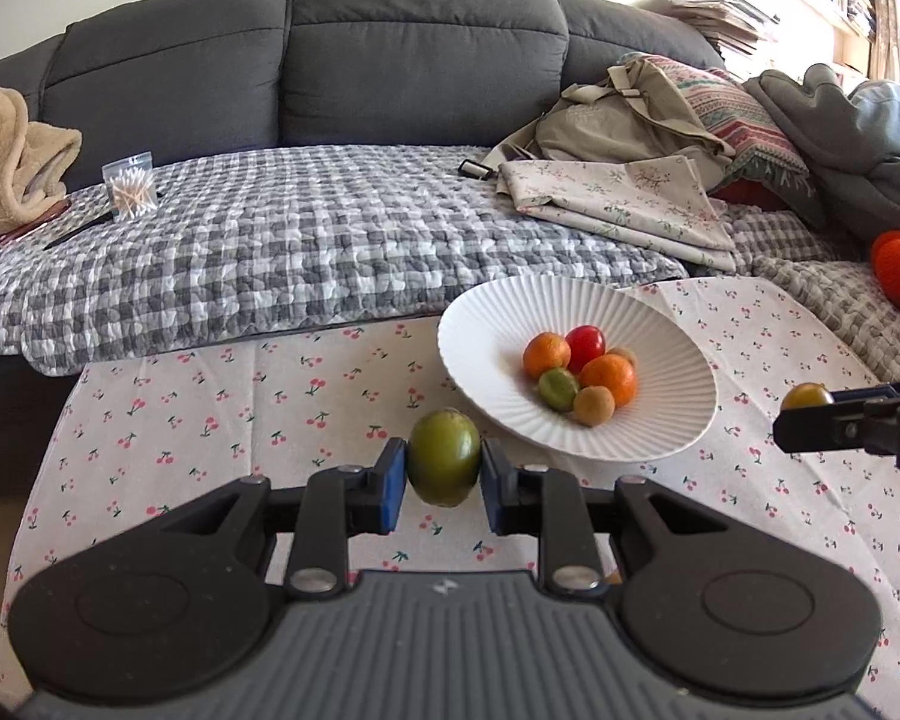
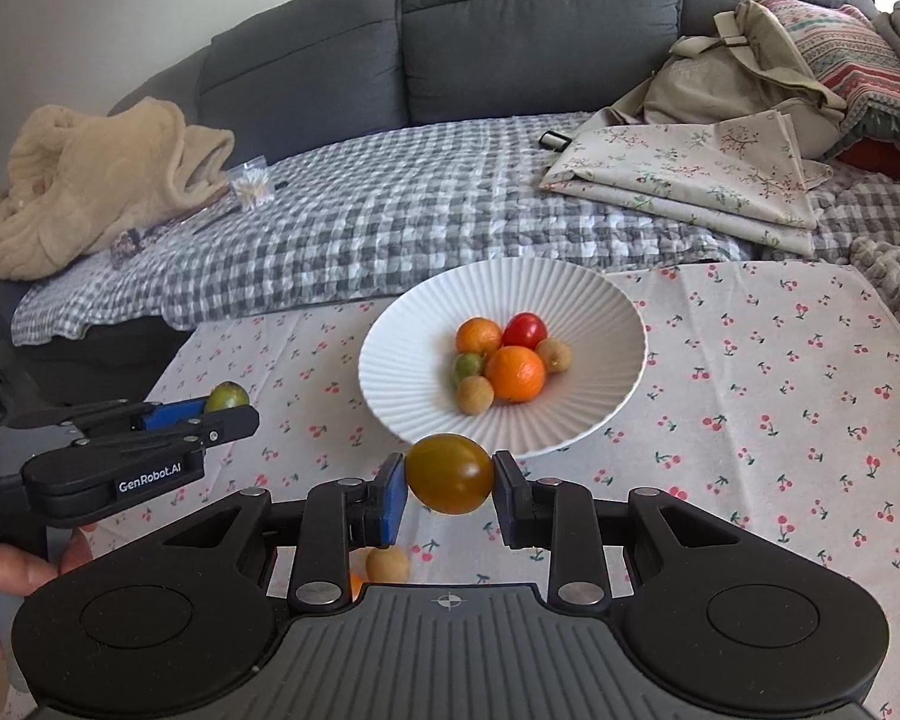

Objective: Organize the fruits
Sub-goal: 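Carry both tomatoes over the white bowl with both tools, then open both tools to release the tomatoes into the bowl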

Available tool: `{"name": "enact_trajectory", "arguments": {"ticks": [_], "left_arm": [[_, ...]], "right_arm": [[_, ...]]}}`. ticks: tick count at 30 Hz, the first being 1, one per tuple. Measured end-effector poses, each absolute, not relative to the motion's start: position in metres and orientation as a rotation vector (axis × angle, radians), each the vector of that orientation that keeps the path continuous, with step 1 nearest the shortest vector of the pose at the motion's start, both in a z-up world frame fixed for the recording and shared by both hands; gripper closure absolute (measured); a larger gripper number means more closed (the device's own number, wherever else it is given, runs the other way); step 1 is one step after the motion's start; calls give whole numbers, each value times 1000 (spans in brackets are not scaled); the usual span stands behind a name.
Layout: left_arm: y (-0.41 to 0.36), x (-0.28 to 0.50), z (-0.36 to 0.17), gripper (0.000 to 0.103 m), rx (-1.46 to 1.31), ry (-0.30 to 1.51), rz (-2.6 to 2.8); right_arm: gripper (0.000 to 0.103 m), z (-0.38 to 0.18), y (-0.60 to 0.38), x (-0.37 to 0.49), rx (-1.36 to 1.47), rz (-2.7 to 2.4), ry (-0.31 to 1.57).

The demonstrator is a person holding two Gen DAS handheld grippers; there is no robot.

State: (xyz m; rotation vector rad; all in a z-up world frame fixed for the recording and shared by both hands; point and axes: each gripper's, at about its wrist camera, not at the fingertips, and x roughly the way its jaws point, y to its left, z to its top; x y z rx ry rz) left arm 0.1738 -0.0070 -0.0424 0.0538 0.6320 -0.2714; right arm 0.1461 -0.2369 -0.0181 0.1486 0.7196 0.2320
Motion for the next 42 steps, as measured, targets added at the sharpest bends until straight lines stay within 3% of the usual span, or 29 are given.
{"name": "enact_trajectory", "arguments": {"ticks": [10, 23, 42], "left_arm": [[-47, 205, -44, 79, 66, 618, -314], [-78, 242, -66, 79, 93, 663, -330], [-81, 260, -84, 75, 96, 720, -313]], "right_arm": [[74, -23, -266, 176, 204, 141, 708], [74, -49, -240, 211, 19, 152, 696], [72, -76, -227, 231, -19, 142, 757]]}}
